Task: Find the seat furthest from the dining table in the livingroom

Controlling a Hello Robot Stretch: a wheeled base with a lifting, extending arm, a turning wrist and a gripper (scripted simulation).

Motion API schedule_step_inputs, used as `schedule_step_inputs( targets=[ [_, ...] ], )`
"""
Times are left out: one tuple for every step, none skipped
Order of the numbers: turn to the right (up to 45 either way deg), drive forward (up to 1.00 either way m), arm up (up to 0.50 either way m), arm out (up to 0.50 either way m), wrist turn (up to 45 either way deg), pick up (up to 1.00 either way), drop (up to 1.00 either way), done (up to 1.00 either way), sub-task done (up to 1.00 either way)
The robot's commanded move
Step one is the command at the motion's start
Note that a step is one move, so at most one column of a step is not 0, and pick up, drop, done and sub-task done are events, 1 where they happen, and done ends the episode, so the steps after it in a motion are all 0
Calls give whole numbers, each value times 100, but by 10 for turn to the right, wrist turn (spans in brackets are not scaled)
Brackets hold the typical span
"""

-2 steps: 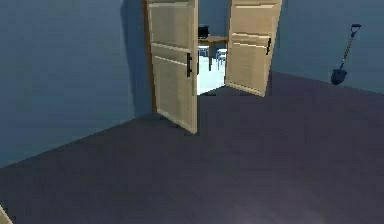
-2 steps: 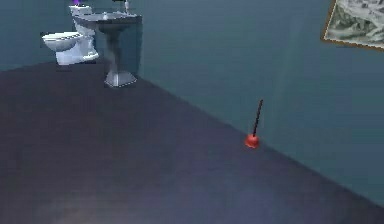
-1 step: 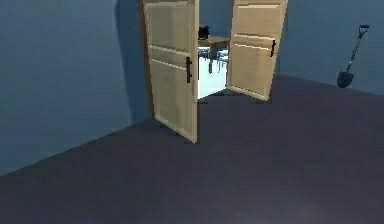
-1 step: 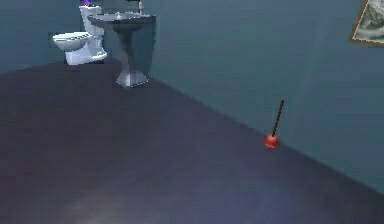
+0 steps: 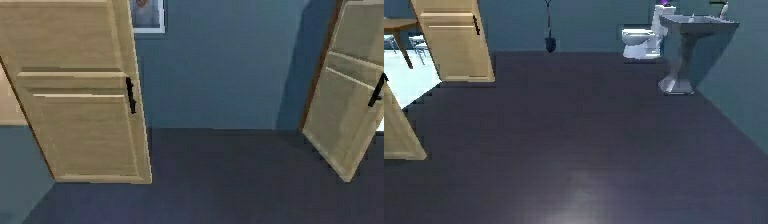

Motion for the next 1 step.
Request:
schedule_step_inputs(
  targets=[
    [-390, 0, 0, 0, 0, 0, 0, 0, 0]
  ],
)
